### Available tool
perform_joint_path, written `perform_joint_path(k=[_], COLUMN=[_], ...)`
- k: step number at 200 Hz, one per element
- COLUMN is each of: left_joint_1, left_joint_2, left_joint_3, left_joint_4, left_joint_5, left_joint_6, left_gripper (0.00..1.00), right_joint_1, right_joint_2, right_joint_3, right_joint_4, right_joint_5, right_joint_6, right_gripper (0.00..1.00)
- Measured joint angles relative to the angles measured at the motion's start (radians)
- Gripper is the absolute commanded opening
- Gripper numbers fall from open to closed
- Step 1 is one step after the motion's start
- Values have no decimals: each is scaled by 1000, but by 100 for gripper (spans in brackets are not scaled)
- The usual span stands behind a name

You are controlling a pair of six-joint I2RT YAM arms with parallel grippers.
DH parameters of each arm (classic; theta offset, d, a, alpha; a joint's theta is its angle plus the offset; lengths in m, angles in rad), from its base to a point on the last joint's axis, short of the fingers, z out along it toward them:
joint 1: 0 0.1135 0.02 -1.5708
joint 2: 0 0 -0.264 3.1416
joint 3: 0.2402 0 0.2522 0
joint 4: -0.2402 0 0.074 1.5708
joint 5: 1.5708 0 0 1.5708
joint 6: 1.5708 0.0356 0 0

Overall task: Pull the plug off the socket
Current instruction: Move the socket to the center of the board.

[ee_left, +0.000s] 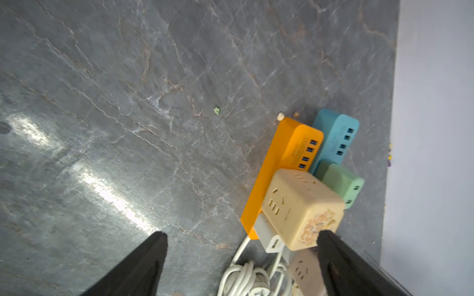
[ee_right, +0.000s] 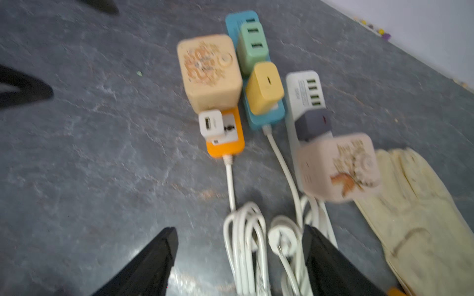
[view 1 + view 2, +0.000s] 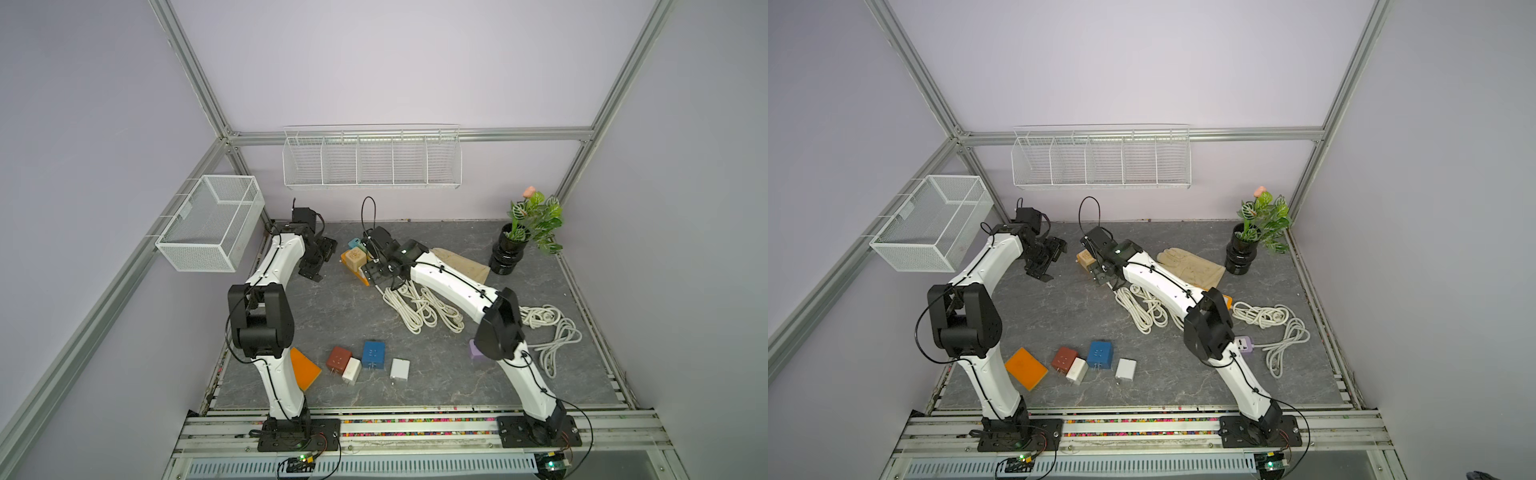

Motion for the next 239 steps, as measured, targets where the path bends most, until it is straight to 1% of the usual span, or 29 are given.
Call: perform_joint_path(k=[24, 32, 40, 65, 99, 139, 206, 239], left_joint_1=[9, 13, 17, 30, 37, 37, 37, 37], left_joint_2=[0, -1, -2, -17, -67, -109, -180, -193], left_joint_3=[-63, -81, -97, -129, -150, -179, -201, -201], left_joint_4=[2, 1, 0, 0, 0, 0, -11, -19], left_joint_5=[14, 17, 18, 20, 20, 19, 16, 16], left_joint_6=[31, 39, 44, 64, 79, 90, 113, 113], left_gripper=[95, 95, 95, 95, 95, 95, 95, 95], right_joint_1=[0, 0, 0, 0, -2, -6, -55, -56], right_joint_2=[235, 289, 325, 364, 368, 381, 442, 452], right_joint_3=[363, 440, 480, 487, 482, 482, 482, 482], right_joint_4=[-89, -111, -128, -170, -187, -148, -56, -29], right_joint_5=[-8, -8, -5, 13, 25, 2, -76, -92], right_joint_6=[-21, -27, -33, -41, -60, -89, -69, -63], right_gripper=[86, 88, 90, 93, 92, 87, 76, 74])
